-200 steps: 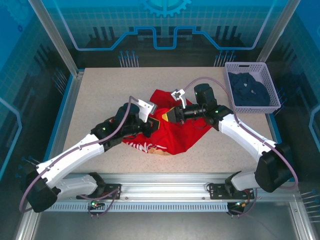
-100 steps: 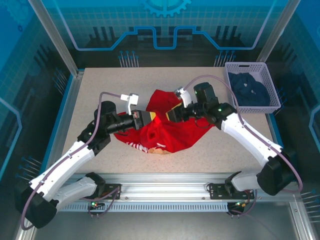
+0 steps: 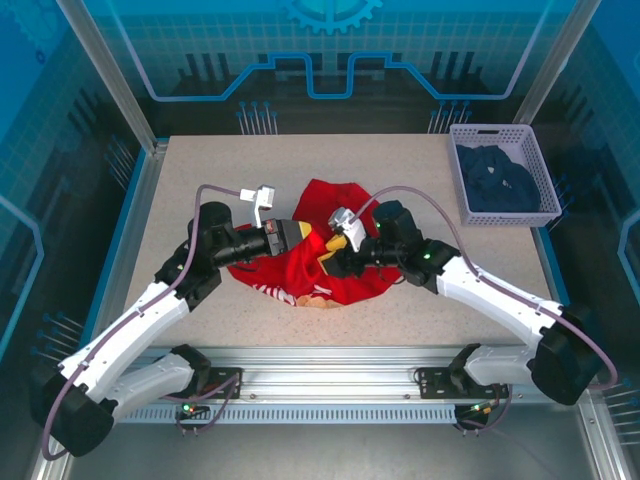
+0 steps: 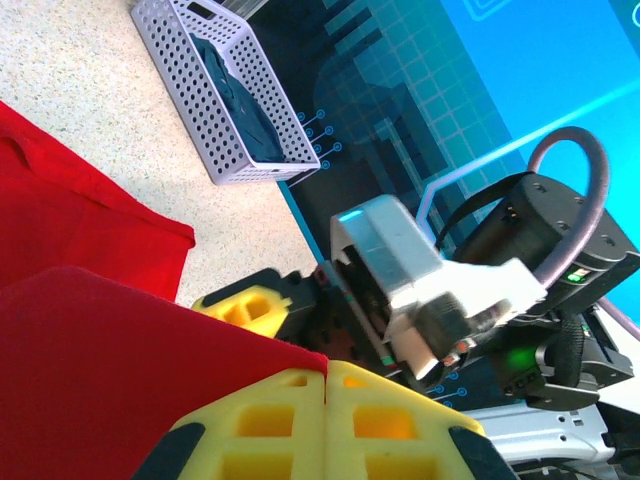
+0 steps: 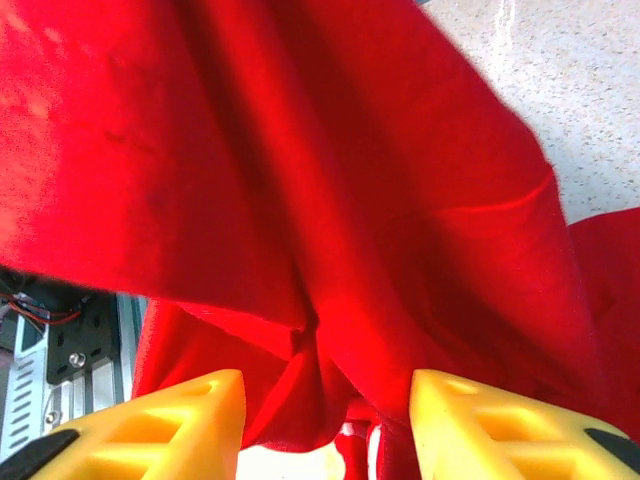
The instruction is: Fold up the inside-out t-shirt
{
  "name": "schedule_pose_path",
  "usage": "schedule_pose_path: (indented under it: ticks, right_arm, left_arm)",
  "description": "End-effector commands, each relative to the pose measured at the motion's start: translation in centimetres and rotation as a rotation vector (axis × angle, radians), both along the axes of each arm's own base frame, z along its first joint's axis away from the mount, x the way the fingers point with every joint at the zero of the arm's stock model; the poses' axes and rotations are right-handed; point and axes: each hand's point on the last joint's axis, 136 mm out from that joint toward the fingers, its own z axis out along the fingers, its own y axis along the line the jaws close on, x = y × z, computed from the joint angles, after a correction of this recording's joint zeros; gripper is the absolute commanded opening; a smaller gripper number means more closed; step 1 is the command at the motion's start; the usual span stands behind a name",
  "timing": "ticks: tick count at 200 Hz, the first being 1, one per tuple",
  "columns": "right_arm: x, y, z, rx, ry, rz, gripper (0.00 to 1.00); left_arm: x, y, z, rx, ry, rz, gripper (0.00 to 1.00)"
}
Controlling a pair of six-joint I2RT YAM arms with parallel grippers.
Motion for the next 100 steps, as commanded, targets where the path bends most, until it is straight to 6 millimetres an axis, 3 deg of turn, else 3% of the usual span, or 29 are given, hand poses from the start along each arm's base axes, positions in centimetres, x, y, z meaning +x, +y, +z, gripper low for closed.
schedule_pose_path:
  ticks: [1, 51, 81, 100]
  right_arm:
    - [0.0, 1.2, 3.3, 0.097, -0.111, 0.027, 0.42]
    - [-0.3, 0.8, 4.6, 0.117, -0.168, 0.013, 0.33]
    - [-0.3, 1.4, 5.2, 0.122, -0.178, 0.021, 0.18]
    - [-0.6, 1.4, 6.1, 0.132, -0.174, 0.026, 0.02]
  left_arm:
    - [0.0, 0.3, 0.7, -0.010, -0.030, 0.014, 0.00]
    - [-0.1, 0.3, 0.5, -0.006, -0.033, 0.008, 0.00]
    - [-0.1, 0.3, 0.4, -0.003, -0.035, 0.005, 0.00]
    - [0.3, 0.7, -0.3, 0.025, -0.020, 0.038, 0.00]
